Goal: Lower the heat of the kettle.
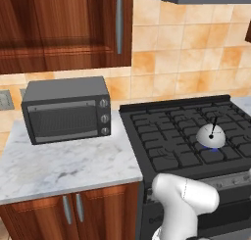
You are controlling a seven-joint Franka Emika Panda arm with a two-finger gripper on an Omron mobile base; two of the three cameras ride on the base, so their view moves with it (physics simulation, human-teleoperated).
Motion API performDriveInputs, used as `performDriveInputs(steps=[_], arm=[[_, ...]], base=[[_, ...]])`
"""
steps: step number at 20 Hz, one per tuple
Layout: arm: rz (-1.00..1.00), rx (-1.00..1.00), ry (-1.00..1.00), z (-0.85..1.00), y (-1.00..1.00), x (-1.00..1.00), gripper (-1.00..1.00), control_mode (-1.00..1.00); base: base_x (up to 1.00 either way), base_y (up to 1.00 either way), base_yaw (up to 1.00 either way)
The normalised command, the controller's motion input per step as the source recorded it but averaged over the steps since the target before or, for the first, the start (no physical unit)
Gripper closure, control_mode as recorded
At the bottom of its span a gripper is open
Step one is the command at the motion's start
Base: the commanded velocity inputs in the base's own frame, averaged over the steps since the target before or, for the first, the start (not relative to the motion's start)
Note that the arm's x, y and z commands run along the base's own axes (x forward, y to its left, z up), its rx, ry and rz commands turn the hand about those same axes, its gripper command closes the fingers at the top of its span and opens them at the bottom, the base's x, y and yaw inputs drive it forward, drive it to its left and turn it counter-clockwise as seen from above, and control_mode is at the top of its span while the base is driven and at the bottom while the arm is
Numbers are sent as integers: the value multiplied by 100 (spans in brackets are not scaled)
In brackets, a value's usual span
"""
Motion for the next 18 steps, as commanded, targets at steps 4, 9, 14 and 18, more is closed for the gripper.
performDriveInputs(steps=[4, 9, 14, 18], arm=[[1, 0, 0, -35, -41, 23, -100, -100], [7, 3, -5, -23, -44, 21, -100, -100], [13, 1, -5, -30, -23, 26, -100, -100], [10, 3, -3, -29, -25, 23, -100, -100]], base=[[0, 0, 0], [0, 0, 0], [0, 0, 0], [0, 0, 0]])
